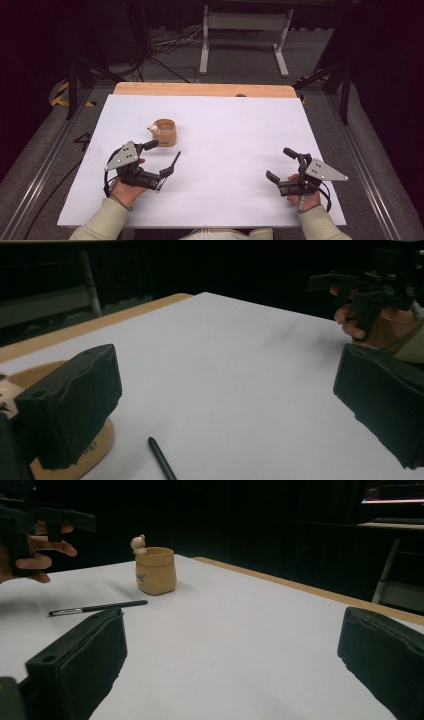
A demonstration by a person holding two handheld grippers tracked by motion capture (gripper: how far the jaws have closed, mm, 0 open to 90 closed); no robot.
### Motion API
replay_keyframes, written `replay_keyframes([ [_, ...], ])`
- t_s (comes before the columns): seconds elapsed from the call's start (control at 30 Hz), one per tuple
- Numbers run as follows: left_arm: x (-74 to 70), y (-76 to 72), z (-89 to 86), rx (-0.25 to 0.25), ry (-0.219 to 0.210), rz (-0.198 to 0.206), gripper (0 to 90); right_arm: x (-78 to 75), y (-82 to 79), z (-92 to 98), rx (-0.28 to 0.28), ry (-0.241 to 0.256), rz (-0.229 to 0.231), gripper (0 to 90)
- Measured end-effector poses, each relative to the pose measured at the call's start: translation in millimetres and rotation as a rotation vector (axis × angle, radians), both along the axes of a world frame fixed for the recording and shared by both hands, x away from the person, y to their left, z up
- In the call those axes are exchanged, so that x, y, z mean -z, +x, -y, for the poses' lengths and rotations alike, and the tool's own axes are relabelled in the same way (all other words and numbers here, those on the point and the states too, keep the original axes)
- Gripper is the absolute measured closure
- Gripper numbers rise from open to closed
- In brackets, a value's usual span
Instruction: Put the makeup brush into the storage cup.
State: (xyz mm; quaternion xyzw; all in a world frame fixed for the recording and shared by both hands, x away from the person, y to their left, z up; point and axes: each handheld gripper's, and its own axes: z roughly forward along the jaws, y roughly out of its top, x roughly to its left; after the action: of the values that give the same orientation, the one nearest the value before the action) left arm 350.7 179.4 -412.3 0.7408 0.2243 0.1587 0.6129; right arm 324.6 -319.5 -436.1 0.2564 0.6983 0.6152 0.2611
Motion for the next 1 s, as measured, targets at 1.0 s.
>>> replay_keyframes([
  [1.0, -33.8, 23.4, 6.9, -0.081, 0.379, -0.308, 1.5, 1.9, 1.8, -0.9, -0.021, 0.008, -0.028, 0.0],
])
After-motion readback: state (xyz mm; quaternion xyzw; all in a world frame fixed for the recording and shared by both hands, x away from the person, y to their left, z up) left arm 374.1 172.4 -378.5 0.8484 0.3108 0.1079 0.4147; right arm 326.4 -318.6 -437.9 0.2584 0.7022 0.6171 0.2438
